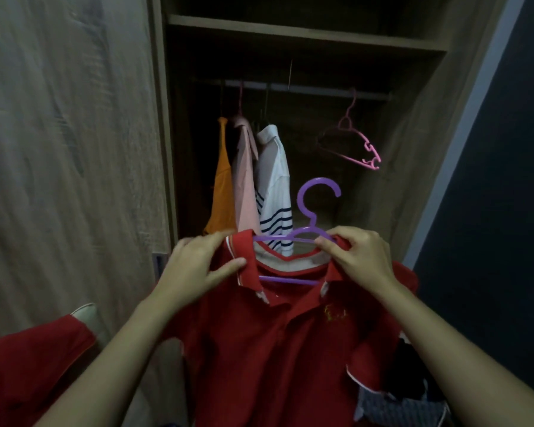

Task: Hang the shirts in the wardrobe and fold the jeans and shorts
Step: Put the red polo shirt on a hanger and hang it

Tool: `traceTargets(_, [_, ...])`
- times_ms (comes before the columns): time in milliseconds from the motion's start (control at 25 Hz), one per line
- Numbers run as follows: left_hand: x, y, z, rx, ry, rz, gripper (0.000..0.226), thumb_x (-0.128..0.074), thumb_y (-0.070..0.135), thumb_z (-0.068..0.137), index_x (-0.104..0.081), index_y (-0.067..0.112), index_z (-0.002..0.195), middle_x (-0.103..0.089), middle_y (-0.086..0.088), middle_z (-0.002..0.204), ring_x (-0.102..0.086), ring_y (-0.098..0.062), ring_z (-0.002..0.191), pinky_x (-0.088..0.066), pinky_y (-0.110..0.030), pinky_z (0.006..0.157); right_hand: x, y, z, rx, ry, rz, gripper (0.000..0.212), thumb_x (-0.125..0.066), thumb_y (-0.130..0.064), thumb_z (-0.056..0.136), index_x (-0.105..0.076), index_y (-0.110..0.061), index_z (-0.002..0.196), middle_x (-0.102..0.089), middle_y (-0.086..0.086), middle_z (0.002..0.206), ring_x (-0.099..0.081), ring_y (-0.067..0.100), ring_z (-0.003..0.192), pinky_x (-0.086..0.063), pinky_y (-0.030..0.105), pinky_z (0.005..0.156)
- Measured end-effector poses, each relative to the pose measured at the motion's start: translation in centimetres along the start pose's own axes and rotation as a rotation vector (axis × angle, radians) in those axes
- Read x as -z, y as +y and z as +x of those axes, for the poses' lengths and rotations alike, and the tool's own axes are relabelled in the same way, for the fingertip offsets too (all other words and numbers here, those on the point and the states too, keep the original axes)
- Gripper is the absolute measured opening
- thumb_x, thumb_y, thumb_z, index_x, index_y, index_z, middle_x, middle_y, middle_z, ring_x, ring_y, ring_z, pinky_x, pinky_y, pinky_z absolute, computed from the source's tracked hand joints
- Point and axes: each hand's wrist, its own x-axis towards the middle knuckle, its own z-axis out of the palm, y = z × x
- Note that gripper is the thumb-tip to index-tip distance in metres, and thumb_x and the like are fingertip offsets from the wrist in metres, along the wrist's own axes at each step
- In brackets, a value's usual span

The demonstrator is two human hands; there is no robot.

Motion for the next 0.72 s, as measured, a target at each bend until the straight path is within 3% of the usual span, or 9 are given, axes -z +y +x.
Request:
traceTargets(80, [0.1,-0.8,0.0,-0.046,-0.045,-0.191,0.042,-0.039,0.076,0.079,-0.059,0.04,0.088,-0.065,0.019,0.077,-0.06,0.005,0.072,-0.042,-0.02,0.064,0.0,-0.4,0.2,-0.008,-0.033,-0.038,0.047,-0.048,-0.073,0.07,-0.071,-0.033,0.084,-0.071,-0.014,0.084,-0.065,0.005,0.081,-0.047,0.027,0.065])
traceTargets(200, [0.9,-2.3,0.2,0.025,0.058,-0.401,0.023,-0.058,0.064,0.075,-0.064,0.043,0.082,-0.065,0.023,0.075,-0.058,0.008,0.066,-0.045,-0.018,0.063,0.2,0.1,0.6,-0.08,-0.134,-0.245,0.047,-0.049,-0.073,0.072,-0.069,-0.034,0.091,-0.07,-0.015,0.093,-0.063,0.007,0.09,-0.045,0.028,0.07])
traceTargets(240, [1.1,-3.1,0.4,0.075,0.083,-0.422,0.024,-0.059,0.061,0.074,-0.065,0.04,0.084,-0.067,0.018,0.077,-0.061,0.004,0.069,-0.048,-0.024,0.067,0.5,0.7,0.7,-0.1,-0.204,-0.187,0.05,-0.046,-0.073,0.074,-0.069,-0.034,0.095,-0.07,-0.016,0.092,-0.063,0.003,0.09,-0.045,0.028,0.073])
traceTargets(320, [1.3,-4.1,0.4,0.157,0.109,-0.426,0.03,-0.06,0.06,0.072,-0.066,0.035,0.086,-0.069,0.011,0.079,-0.065,-0.007,0.074,-0.052,-0.035,0.073,1.4,1.8,0.4,-0.166,-0.371,0.168,0.048,-0.039,-0.064,0.086,-0.064,-0.03,0.11,-0.065,-0.022,0.091,-0.06,-0.012,0.087,-0.043,0.022,0.08])
traceTargets(400, [1.3,-4.3,0.5,0.169,0.087,-0.451,0.031,-0.06,0.061,0.072,-0.067,0.035,0.09,-0.071,0.011,0.083,-0.067,-0.009,0.08,-0.053,-0.041,0.077,1.8,2.3,0.2,-0.169,-0.493,0.299,0.031,-0.04,-0.038,0.097,-0.059,-0.026,0.118,-0.063,-0.019,0.104,-0.057,-0.014,0.094,-0.044,0.016,0.086])
traceTargets(480, [1.4,-3.5,0.7,0.125,0.045,-0.483,0.027,-0.062,0.059,0.074,-0.069,0.041,0.093,-0.073,0.014,0.09,-0.068,-0.006,0.086,-0.053,-0.039,0.082,1.4,2.7,0.4,-0.071,-0.47,0.206,0.024,-0.046,-0.023,0.097,-0.062,-0.02,0.114,-0.065,-0.011,0.108,-0.059,-0.003,0.1,-0.045,0.022,0.091])
traceTargets(600, [2.6,-3.3,1.9,0.093,0.031,-0.64,0.018,-0.069,0.04,0.08,-0.07,0.05,0.094,-0.071,0.02,0.101,-0.065,0.0,0.096,-0.051,-0.027,0.091,1.0,3.0,1.0,-0.11,-0.323,0.192,0.026,-0.044,-0.04,0.092,-0.062,-0.027,0.105,-0.067,-0.008,0.106,-0.062,0.011,0.101,-0.047,0.041,0.091])
traceTargets(720, [4.2,-4.9,2.5,0.128,0.027,-0.73,0.027,-0.066,0.028,0.08,-0.07,0.043,0.102,-0.07,0.013,0.11,-0.063,-0.007,0.107,-0.048,-0.025,0.096,2.0,3.0,2.3,-0.165,-0.188,0.175,0.024,-0.042,-0.047,0.09,-0.058,-0.038,0.104,-0.066,-0.014,0.101,-0.061,0.012,0.1,-0.047,0.045,0.091])
